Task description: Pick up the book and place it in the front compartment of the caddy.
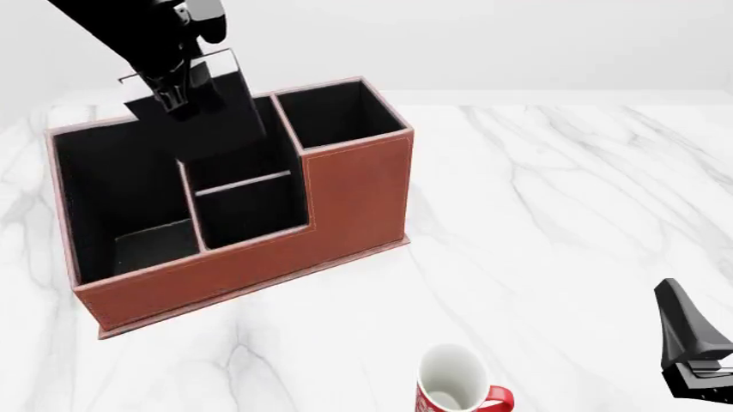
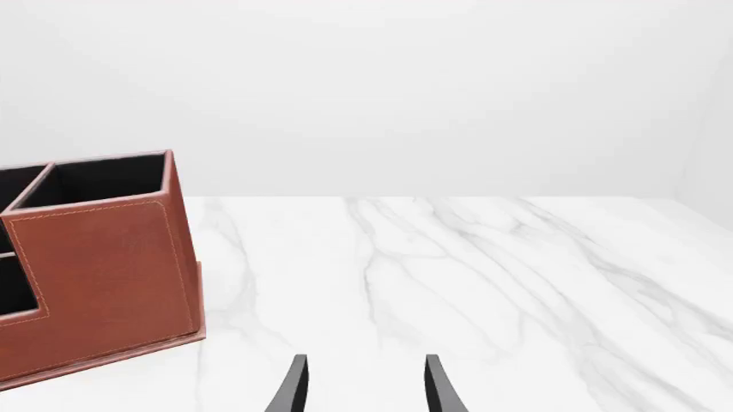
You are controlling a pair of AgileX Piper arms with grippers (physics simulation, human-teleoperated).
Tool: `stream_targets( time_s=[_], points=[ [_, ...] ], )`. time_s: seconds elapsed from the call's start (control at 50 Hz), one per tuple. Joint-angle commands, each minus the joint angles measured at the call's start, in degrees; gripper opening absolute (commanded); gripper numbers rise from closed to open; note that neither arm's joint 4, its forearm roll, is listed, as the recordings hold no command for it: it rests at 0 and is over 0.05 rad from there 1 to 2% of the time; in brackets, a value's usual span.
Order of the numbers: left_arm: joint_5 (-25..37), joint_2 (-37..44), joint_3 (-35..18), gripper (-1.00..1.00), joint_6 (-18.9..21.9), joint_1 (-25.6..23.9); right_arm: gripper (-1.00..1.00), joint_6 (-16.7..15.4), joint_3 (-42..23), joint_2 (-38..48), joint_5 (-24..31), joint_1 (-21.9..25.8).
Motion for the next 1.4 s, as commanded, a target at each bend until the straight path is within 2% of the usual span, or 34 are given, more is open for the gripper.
stream_targets(
  time_s=[0.02,0.28,0.64,1.4],
  points=[
    [0.00,2.40,-3.02,-1.00,0.34,0.37,1.00,0.01,0.05,-0.01,-0.05,-0.01],
    [0.00,6.25,-6.42,-1.00,-0.67,0.90,1.00,0.01,0.05,-0.01,-0.05,-0.01],
    [0.00,9.11,-7.01,-1.00,-0.98,4.11,1.00,0.01,0.05,-0.01,-0.05,-0.01],
    [0.00,14.88,-9.70,-1.00,-1.77,4.55,1.00,0.01,0.05,-0.01,-0.05,-0.01]
  ],
)
